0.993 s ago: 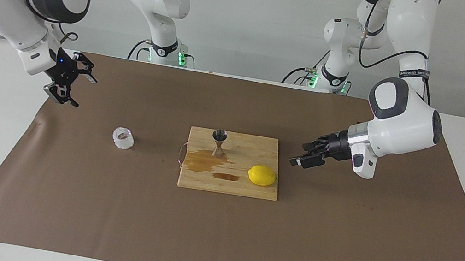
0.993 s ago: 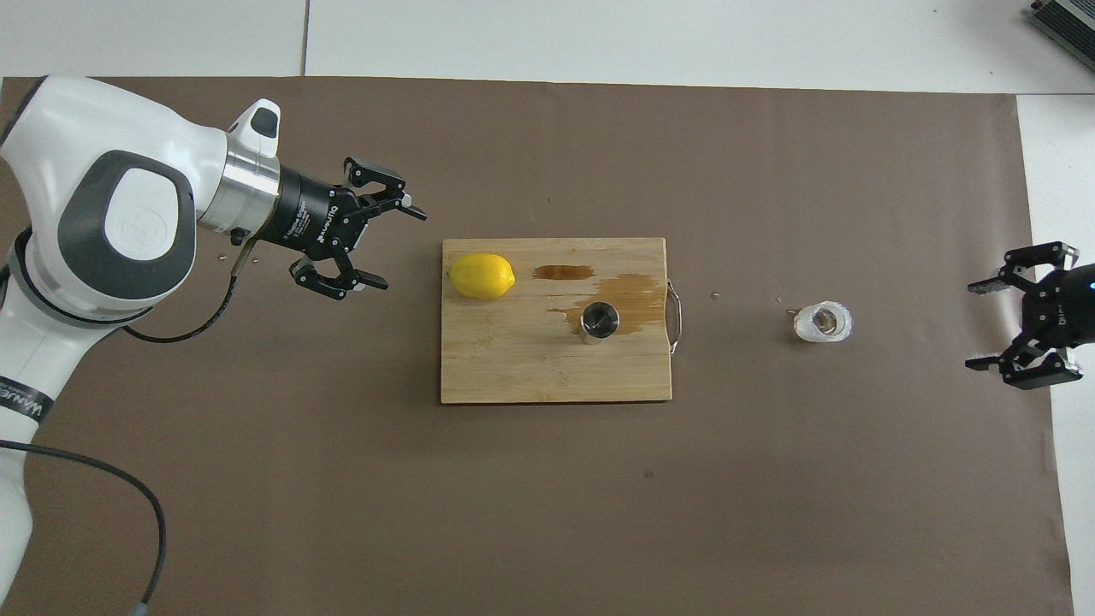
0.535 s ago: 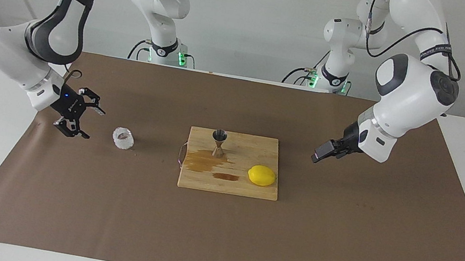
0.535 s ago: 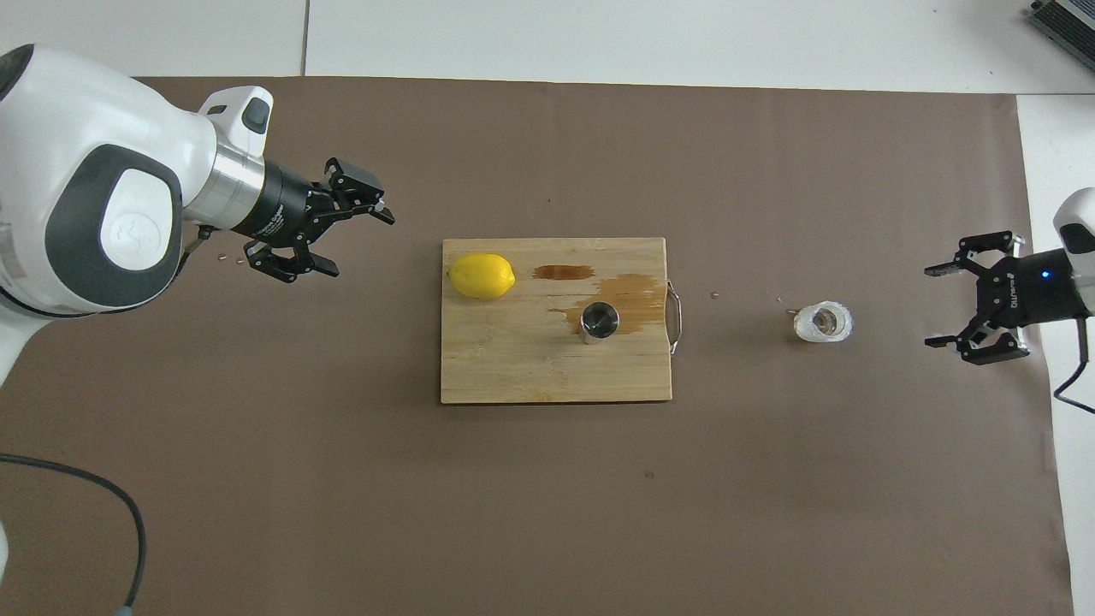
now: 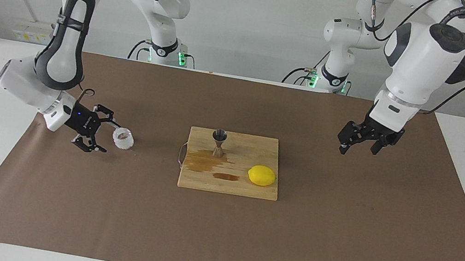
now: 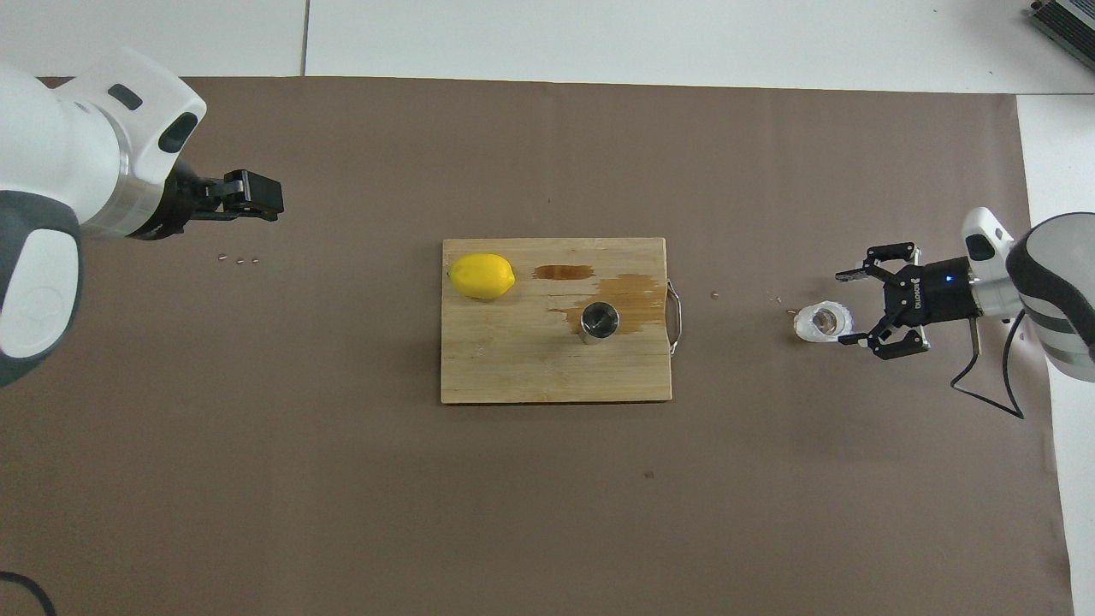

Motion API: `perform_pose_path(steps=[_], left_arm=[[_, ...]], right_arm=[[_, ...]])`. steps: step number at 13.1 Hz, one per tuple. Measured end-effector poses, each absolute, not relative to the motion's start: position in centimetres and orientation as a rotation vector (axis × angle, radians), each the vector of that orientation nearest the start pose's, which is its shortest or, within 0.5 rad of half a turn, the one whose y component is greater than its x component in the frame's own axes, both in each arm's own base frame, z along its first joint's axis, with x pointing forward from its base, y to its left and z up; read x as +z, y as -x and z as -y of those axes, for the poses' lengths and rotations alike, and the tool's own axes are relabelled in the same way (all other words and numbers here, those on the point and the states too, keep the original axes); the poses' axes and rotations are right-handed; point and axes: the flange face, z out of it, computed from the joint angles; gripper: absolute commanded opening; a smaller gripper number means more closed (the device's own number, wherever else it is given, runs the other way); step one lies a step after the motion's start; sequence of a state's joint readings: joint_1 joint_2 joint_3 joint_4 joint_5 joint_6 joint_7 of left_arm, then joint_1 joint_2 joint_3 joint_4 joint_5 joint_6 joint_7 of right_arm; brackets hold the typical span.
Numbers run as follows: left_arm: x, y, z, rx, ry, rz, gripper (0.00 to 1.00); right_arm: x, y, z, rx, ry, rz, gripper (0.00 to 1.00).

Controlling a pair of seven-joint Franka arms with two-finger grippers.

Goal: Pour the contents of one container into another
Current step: 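Withdraw the left gripper while the right gripper reaches the white cup, then grasp the white cup with the right gripper and carry it over the metal cup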

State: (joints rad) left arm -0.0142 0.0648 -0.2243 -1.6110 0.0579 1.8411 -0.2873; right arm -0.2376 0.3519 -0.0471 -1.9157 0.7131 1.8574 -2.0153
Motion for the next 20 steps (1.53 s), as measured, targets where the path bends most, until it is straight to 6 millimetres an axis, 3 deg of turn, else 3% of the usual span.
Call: perform_pose_path(steps=[5,9,15,18,19,20], left_arm=[[62.3,-56.8,7.9,-0.249,3.099,0.067,1.0],[62.6,-56.5,5.2,-0.224,3.087,-0.023,1.0],[61.2,-55.4,6.1,-0.153,3.095,-0.075,1.0],[60.9,-54.5,6.4,-0.043,3.201,-0.045,1.0],[60.9,-54.3,6.1,-0.019,3.21,-0.038,1.0],[60.9,-54.2,5.9,-0.011,3.21,-0.04,1.0]], right_arm=[[29.2,-57.2,11.8,-0.576,1.877,1.704,1.0],[27.8,-56.6,11.3,-0.571,1.865,1.739,1.0],[27.3,-56.4,10.6,-0.563,1.844,1.755,1.0],[27.1,-56.4,10.2,-0.561,1.845,1.766,1.0],[27.1,-56.5,9.9,-0.56,1.845,1.773,0.96],[27.0,-56.5,9.7,-0.559,1.845,1.776,0.74]])
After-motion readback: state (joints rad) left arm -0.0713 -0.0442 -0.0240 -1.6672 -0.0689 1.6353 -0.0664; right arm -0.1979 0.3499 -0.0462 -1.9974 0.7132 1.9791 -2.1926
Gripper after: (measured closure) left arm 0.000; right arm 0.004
